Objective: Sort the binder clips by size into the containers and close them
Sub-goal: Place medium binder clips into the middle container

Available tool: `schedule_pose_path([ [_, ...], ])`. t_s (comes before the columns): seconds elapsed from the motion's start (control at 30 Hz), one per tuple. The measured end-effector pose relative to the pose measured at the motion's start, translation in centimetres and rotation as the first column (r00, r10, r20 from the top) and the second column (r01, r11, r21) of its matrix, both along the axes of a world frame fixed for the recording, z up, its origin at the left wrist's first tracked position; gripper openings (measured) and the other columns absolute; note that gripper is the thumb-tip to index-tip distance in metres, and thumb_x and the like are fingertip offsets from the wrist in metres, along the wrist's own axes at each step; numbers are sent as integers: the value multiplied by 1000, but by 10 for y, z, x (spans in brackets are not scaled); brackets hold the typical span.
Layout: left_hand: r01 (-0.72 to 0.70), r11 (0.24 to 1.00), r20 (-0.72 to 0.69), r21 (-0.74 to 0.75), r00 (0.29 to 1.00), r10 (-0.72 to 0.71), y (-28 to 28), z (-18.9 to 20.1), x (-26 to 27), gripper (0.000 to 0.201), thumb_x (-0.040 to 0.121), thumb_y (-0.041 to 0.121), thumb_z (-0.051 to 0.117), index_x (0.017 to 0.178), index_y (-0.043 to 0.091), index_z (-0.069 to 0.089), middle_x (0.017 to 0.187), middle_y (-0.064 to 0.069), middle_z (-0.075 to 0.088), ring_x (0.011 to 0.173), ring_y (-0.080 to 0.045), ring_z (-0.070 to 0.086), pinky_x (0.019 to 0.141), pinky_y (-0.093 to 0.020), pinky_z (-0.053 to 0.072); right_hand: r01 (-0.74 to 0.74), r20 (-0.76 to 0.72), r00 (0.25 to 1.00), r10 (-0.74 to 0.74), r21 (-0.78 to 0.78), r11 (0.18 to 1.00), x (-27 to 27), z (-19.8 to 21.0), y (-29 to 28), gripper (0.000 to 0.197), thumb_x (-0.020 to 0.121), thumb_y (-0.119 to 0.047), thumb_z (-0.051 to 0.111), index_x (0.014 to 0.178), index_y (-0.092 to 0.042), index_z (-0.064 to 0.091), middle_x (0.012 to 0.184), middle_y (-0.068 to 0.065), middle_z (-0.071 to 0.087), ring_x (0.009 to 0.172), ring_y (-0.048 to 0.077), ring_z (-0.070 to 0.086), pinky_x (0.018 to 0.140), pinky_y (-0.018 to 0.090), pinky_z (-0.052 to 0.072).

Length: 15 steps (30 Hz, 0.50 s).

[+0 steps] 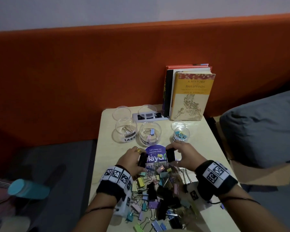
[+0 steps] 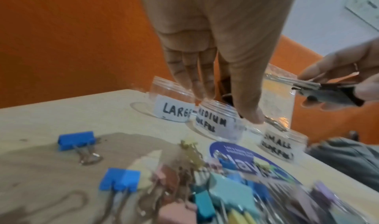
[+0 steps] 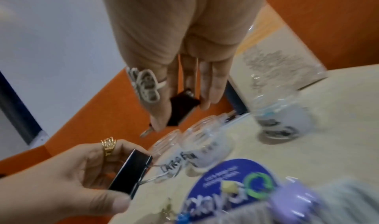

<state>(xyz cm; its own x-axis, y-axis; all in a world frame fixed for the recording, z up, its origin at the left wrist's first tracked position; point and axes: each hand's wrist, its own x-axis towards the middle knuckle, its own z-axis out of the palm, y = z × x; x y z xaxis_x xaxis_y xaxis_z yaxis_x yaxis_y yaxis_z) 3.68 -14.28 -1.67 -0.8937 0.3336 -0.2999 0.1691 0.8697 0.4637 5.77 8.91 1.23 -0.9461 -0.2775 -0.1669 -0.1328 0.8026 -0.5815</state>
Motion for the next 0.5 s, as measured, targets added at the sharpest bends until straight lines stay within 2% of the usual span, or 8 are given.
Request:
schedule_pose_path([
  [0.07,-143,986,-51,84,988,147,-11,3,-4,62,69,28,82,124,23,53,124,5,55,117,-16,53,99,-30,46,36,-73,996,-41,-75,997,-14,10,-12,49,68,-17,79,113,-17,60,107,1,60,100,17,57,88,28,47],
  [0.13,-266,949,-63,168,958,280,-22,4,-9,58,69,26,82,119,22,54,117,1,61,108,-17,59,92,-28,50,77,-132,987,-94,-131,988,-35,14,-33,44,70,-21,79,110,-17,63,107,3,61,99,18,57,90,31,49],
  [0.2,-328,919,-57,221,936,348,-34,1,-14,56,68,21,82,117,22,54,109,-2,65,100,-18,63,84,-28,54,92,-165,979,-120,-165,982,-60,13,-59,39,71,-23,78,106,-15,65,107,6,62,98,19,57,89,27,47],
  [0.27,-355,902,-62,244,923,380,-47,-2,-18,56,69,17,82,117,22,53,103,-3,67,93,-20,65,75,-24,54,96,-193,973,-129,-169,981,-84,11,-86,35,73,-27,76,103,-14,65,106,6,63,97,20,58,88,28,47],
  [0.33,-397,879,-70,265,901,428,-59,-2,-21,55,71,18,81,118,23,52,95,0,65,81,-16,61,57,-12,46,123,-170,974,-146,-142,982,-105,10,-109,36,75,-30,74,105,-14,64,108,8,62,99,22,57,87,30,47],
  [0.37,-419,865,-86,276,886,456,-63,-1,-20,54,72,20,80,118,24,52,92,2,64,78,-13,58,54,-11,42,126,-147,979,-139,-92,988,-113,10,-116,37,76,-31,73,107,-14,63,110,10,61,101,24,57,87,32,47],
  [0.5,-518,784,-140,343,797,588,-81,-2,-22,55,70,26,81,118,24,55,106,-4,62,87,-13,53,72,-22,41,72,-60,996,-65,128,989,-139,6,-143,40,79,-33,69,110,-9,63,111,16,60,103,31,56,89,37,50],
])
